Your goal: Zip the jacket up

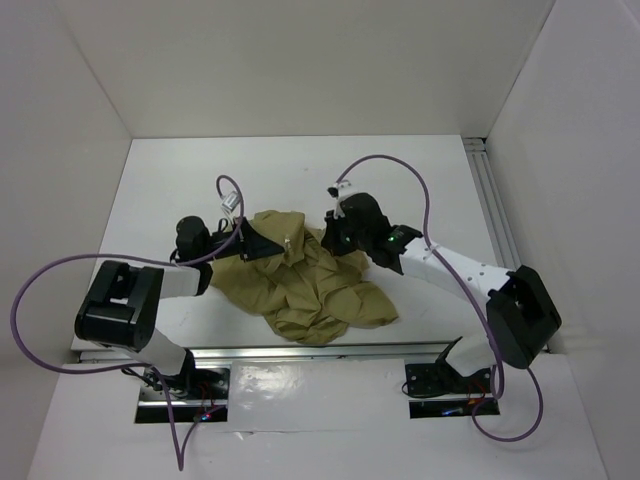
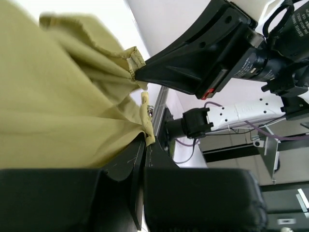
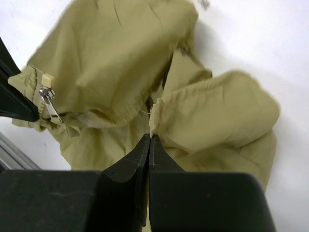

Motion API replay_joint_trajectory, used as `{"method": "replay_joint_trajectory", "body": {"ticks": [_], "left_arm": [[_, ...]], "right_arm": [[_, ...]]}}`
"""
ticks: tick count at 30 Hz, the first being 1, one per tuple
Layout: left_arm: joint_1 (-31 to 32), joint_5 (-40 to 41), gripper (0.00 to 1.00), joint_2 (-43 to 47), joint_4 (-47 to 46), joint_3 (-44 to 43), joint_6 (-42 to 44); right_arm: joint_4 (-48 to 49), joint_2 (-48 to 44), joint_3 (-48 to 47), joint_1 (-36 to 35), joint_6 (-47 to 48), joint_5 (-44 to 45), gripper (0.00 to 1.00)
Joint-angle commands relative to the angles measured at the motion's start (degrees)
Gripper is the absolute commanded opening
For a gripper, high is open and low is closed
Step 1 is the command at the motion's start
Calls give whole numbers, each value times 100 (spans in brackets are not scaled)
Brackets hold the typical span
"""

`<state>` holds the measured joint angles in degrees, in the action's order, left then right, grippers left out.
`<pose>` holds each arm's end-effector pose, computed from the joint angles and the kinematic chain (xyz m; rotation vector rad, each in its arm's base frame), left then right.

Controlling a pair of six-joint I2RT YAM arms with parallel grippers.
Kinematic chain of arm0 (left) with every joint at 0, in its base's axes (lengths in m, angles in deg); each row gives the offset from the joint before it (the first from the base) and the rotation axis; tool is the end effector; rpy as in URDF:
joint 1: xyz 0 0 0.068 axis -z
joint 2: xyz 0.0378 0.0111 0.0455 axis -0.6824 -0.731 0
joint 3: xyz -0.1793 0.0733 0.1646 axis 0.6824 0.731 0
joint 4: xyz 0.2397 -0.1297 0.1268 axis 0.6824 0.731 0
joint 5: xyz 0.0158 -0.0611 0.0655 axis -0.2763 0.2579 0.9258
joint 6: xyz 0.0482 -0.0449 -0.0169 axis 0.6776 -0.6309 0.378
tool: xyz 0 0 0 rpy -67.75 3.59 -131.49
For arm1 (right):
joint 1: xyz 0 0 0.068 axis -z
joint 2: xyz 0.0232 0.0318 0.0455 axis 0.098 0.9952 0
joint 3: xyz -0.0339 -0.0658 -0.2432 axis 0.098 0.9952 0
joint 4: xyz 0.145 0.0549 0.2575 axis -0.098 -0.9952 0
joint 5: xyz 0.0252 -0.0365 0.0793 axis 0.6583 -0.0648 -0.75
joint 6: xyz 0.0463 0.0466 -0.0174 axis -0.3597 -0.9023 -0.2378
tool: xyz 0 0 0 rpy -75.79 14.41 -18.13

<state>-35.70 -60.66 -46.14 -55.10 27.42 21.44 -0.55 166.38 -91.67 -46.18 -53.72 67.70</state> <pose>0.3016 -0.0867 0.1476 0.1057 1.8371 -1.7175 0.2886 0.2487 0.2186 -0.4475 2.1805 0.6018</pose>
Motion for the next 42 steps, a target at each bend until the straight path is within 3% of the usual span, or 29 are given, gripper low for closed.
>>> {"method": "replay_joint_trajectory", "body": {"ticks": [1, 9, 15, 17, 19, 26, 28, 30, 33, 38, 42], "left_arm": [[23, 127, 0, 156, -368, 223, 156], [75, 180, 0, -782, -2151, 294, -546], [75, 364, 0, -1741, -2619, 294, -820], [75, 478, 0, -1795, -2207, 346, -724], [75, 574, 7, -1577, -1655, 346, -399], [128, 1506, 30, -539, 1992, -154, 1130], [128, 1832, 30, -388, 2809, -409, 1429], [181, 1955, 37, -388, 3076, -505, 1482], [233, 2147, 37, -441, 3454, -778, 1588], [497, 2701, 51, -494, 4403, -1122, 1922], [874, 3606, 51, -47, 5290, -1376, 2194]], "right_arm": [[130, -51, 374, 48, -78, -394, 0], [833, -289, 920, 48, -246, -984, 0], [737, -17, 911, 48, -298, -826, 0], [737, -17, 911, 48, -351, -738, 0], [684, -17, 911, 100, -351, -738, 0], [631, 36, 911, 100, -351, -676, 0], [631, 88, 858, 100, -351, -676, 0], [631, 89, 858, 100, -351, -676, 0], [631, 89, 858, 100, -351, -676, 0], [579, 89, 805, 100, -351, -676, 0], [579, 37, 805, 153, -351, -676, 0]]}}
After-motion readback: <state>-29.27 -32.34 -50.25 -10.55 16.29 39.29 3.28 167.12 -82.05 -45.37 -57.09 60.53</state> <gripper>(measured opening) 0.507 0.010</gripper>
